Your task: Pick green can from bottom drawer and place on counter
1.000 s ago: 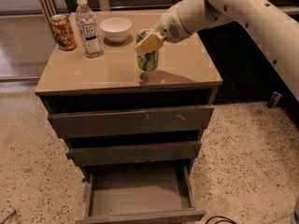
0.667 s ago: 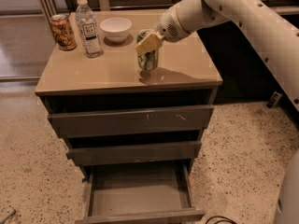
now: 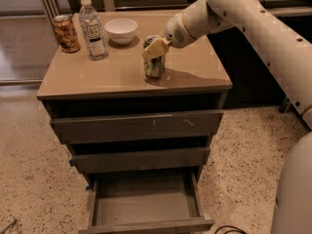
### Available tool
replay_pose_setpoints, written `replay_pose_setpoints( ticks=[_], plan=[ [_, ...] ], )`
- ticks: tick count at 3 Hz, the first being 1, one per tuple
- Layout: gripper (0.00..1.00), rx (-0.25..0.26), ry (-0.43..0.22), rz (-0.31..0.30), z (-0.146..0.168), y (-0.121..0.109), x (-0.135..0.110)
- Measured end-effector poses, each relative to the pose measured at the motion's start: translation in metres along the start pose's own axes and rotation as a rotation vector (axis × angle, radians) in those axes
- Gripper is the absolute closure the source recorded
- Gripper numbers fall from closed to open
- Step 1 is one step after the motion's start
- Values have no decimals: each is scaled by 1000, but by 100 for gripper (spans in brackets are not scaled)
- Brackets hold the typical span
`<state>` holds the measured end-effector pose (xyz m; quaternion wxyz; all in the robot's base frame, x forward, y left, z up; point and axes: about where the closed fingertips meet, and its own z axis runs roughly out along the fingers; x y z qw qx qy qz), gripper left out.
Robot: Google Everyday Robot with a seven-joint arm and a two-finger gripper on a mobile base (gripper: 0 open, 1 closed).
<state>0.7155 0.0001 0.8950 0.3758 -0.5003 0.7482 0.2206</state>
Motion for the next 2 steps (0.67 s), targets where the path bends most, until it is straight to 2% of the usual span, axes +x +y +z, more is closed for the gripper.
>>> replay_pose_setpoints(
  ticks=[1,2],
  plan=[
    [100,-9,-4,21,9,-1,8],
    [84,-10,-4,22,10,-1,9]
  ],
)
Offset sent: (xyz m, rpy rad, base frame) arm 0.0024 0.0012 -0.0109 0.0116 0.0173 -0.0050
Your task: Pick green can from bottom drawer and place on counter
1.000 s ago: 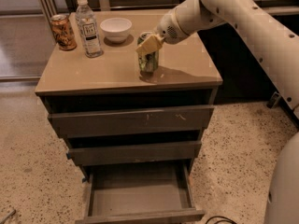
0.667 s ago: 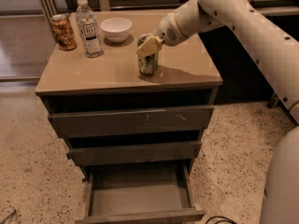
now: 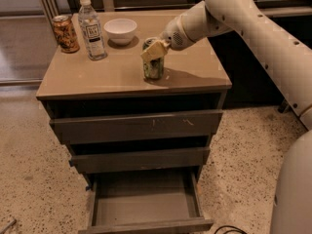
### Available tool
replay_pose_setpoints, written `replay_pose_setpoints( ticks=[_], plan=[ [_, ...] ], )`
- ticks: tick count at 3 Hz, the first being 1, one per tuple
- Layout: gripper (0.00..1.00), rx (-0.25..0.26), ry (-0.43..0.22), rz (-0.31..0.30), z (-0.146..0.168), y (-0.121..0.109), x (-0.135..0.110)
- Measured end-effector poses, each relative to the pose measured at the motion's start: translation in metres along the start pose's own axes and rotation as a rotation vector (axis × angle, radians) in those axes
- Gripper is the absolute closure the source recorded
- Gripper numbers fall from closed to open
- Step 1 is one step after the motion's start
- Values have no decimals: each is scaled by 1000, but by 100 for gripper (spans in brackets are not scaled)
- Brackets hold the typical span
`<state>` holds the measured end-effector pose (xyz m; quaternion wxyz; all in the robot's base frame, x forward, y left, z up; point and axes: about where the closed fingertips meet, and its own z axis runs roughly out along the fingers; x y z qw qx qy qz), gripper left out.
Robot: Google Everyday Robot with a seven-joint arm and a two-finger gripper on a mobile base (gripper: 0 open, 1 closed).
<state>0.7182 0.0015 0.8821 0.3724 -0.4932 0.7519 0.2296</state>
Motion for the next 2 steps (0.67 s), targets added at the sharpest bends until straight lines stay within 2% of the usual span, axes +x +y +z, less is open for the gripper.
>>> replay_pose_setpoints(
  ticks=[1,2],
  plan=[
    [53,0,0,0,0,0,0],
    [30,0,0,0,0,0,0]
  ],
)
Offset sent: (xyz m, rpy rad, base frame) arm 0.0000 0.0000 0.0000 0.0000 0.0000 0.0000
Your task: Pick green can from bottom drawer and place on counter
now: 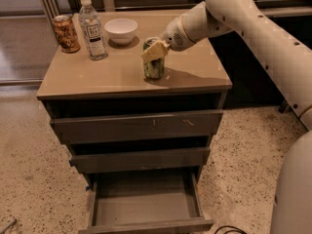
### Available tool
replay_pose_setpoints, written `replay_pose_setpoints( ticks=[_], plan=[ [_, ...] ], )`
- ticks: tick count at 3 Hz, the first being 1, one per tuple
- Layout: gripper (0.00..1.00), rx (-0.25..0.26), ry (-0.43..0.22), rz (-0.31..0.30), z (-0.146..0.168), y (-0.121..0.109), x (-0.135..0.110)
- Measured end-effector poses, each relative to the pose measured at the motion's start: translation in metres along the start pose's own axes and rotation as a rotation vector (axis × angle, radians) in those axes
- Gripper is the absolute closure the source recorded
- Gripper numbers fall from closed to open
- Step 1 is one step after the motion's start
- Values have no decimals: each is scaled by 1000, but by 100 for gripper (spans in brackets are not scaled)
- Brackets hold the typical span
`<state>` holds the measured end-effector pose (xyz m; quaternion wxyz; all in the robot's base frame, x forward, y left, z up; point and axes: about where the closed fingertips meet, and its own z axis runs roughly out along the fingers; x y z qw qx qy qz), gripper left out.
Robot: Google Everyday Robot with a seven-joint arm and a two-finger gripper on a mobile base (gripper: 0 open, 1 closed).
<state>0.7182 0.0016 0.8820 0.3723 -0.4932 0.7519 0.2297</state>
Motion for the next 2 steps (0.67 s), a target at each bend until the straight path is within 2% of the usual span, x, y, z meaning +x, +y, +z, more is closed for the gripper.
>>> replay_pose_setpoints(
  ticks=[1,2],
  plan=[
    [7,0,0,0,0,0,0],
    [0,0,0,0,0,0,0]
  ],
)
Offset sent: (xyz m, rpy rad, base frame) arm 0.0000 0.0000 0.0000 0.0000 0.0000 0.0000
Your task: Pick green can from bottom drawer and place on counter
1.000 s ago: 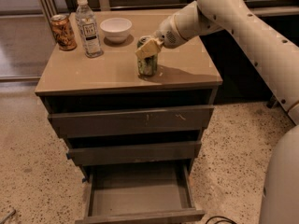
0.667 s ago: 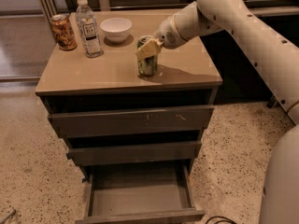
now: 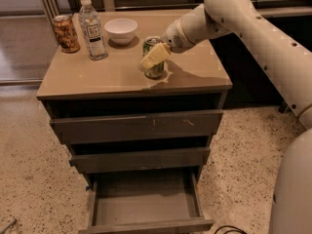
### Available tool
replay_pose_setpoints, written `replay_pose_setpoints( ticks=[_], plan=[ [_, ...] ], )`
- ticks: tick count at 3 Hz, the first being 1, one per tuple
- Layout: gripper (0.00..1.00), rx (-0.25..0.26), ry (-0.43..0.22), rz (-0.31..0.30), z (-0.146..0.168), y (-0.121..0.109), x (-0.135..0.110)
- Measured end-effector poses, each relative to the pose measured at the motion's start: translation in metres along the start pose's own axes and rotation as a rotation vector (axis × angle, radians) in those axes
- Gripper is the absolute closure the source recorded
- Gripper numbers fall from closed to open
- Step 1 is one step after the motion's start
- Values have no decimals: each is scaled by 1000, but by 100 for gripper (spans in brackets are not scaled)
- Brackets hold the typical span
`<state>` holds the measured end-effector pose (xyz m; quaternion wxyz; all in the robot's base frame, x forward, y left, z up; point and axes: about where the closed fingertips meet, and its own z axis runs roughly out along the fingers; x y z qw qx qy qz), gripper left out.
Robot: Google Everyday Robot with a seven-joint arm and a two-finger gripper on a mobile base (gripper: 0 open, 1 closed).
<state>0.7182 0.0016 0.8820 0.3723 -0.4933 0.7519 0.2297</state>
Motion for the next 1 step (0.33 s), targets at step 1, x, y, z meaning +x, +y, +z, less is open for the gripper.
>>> replay_pose_setpoints(
  ticks=[1],
  plan=[
    [0,0,0,0,0,0,0]
  ],
)
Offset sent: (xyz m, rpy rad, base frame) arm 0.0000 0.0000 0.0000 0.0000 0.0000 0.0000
